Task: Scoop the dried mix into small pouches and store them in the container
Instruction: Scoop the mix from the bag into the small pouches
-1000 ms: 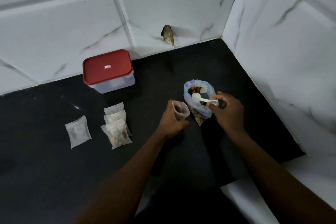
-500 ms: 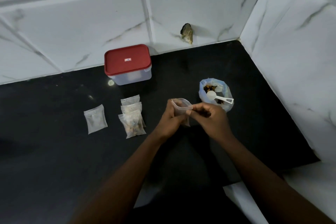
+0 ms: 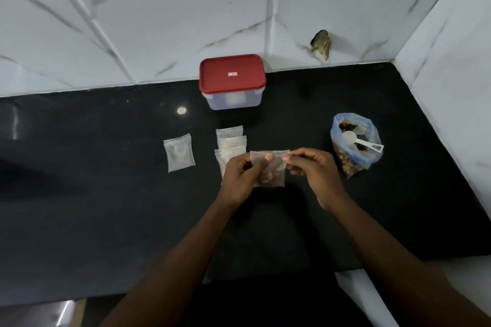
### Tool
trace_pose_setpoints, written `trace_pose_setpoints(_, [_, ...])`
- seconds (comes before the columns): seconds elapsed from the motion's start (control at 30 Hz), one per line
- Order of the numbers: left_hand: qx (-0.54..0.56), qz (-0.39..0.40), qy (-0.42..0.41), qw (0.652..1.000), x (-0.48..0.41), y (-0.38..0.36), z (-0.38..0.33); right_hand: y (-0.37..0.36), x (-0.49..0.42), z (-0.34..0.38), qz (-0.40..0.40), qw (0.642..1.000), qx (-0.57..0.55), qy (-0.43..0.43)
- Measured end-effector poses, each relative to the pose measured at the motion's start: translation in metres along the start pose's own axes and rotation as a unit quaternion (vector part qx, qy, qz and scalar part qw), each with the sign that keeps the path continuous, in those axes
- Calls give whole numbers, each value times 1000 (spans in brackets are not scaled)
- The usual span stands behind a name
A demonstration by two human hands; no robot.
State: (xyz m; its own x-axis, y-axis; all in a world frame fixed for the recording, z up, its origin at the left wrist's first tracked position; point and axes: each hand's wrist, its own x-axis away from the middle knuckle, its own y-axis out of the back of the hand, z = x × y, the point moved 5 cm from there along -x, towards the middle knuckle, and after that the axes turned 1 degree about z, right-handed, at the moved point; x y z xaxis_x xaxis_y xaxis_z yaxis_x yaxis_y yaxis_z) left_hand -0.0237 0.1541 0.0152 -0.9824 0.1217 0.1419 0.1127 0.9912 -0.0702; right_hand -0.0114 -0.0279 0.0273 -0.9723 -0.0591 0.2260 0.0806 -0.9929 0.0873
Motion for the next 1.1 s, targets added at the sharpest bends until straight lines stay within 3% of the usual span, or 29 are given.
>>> trace_pose_setpoints(0.43, [-4,-52,-24,998,9,49,16,-55,9,-6,2,1000,1,-23])
trace_pose_setpoints(0.7, [20,-16,17,1000,16,55,22,-72,4,-12,30,999,25,-20])
trace_pose_setpoints(0.9, [-14,15,29,999,24,67,29,-81,1,-27,50,996,57,-55])
trace_pose_setpoints(1.1, [-62,-3,58,996,22,81,42,-88,-1,-36,50,994,30,-93])
